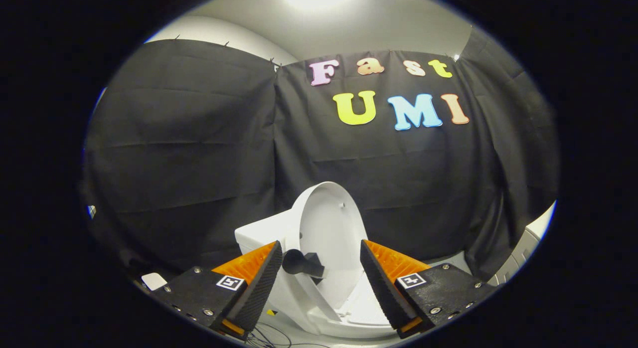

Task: Open the toilet lid.

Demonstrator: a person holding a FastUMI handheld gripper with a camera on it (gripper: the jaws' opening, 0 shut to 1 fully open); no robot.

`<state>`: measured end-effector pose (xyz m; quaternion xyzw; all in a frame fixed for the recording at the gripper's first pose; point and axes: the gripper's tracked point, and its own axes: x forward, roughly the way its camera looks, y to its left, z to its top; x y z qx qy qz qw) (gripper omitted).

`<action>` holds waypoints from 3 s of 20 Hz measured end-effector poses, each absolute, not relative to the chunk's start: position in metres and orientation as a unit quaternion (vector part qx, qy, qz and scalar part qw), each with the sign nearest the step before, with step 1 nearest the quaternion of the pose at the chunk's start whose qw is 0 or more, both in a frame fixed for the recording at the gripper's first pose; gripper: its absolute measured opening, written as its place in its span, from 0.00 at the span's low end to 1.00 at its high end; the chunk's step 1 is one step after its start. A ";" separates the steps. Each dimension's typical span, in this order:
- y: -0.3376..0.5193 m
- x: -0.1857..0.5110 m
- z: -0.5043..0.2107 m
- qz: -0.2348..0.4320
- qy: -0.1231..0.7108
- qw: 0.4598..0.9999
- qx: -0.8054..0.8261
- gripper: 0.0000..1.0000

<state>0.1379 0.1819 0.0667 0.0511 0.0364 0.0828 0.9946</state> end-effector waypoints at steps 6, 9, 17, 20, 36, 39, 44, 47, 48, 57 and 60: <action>0.103 0.105 0.098 0.028 -0.005 0.999 0.028 0.95; 0.075 0.087 0.106 0.016 -0.019 1.000 0.013 0.95; 0.022 0.033 0.106 -0.011 -0.040 0.999 -0.001 0.95; 0.012 0.014 0.108 -0.016 -0.049 0.999 0.002 0.95; -0.046 -0.011 0.086 -0.069 -0.021 0.997 0.005 0.96; -0.047 -0.011 0.089 -0.069 -0.025 0.997 0.009 0.95; -0.042 -0.011 0.088 -0.061 -0.022 0.998 0.007 0.96; -0.039 -0.012 0.087 -0.056 -0.019 0.998 0.009 0.96; -0.039 -0.011 0.088 -0.056 -0.019 0.998 0.008 0.96; -0.040 -0.016 0.083 -0.056 -0.013 0.998 0.012 0.96; -0.038 -0.015 0.084 -0.053 -0.015 0.998 0.009 0.96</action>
